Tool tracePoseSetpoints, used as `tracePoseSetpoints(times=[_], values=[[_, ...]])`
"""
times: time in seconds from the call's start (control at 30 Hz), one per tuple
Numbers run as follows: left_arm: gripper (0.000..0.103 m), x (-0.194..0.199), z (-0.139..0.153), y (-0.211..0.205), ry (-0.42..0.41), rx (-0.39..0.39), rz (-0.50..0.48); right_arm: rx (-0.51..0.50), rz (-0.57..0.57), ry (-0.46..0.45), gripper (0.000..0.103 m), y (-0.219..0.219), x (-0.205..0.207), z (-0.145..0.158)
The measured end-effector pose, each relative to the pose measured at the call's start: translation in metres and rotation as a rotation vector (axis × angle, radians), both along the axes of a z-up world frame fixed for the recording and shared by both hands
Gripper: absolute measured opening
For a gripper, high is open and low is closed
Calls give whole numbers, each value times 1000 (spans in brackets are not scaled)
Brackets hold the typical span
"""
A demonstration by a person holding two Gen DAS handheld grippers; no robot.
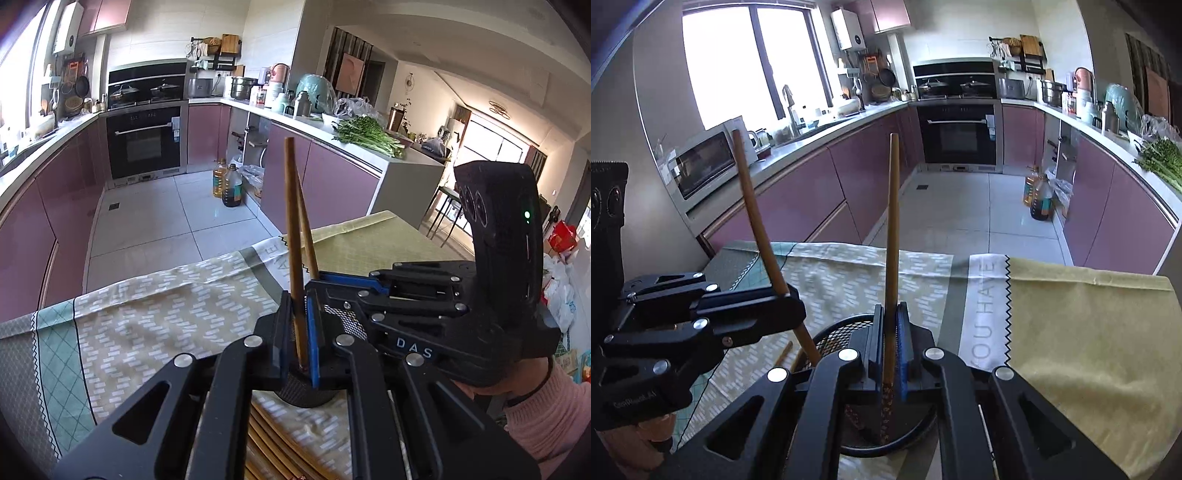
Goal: Organize utensils
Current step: 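Lift the chopsticks upright and open both tools over the black mesh cup, then move both open tools back down to the chopsticks on the cloth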
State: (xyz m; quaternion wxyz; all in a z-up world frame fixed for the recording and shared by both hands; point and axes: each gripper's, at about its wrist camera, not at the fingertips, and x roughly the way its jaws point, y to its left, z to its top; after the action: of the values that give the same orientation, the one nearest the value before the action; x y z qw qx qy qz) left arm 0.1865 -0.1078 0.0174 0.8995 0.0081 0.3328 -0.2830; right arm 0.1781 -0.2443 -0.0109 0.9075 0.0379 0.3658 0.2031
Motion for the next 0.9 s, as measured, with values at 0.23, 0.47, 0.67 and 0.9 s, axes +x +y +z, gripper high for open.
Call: tracePoseSetpoints(times=[0.23, 0.47, 0.67, 0.9], values=[[40, -8, -2, 17, -66, 4, 63, 2, -51, -49, 28, -4, -14, 10], [59, -53, -9, 71, -116, 11, 195, 37, 3, -176, 44, -8, -74, 31], [59, -70, -53, 104, 17, 61, 251, 39, 130, -96, 49, 17, -108, 6], [54, -77, -100, 110, 120, 93, 243, 8, 150, 73, 44, 47, -103, -51]])
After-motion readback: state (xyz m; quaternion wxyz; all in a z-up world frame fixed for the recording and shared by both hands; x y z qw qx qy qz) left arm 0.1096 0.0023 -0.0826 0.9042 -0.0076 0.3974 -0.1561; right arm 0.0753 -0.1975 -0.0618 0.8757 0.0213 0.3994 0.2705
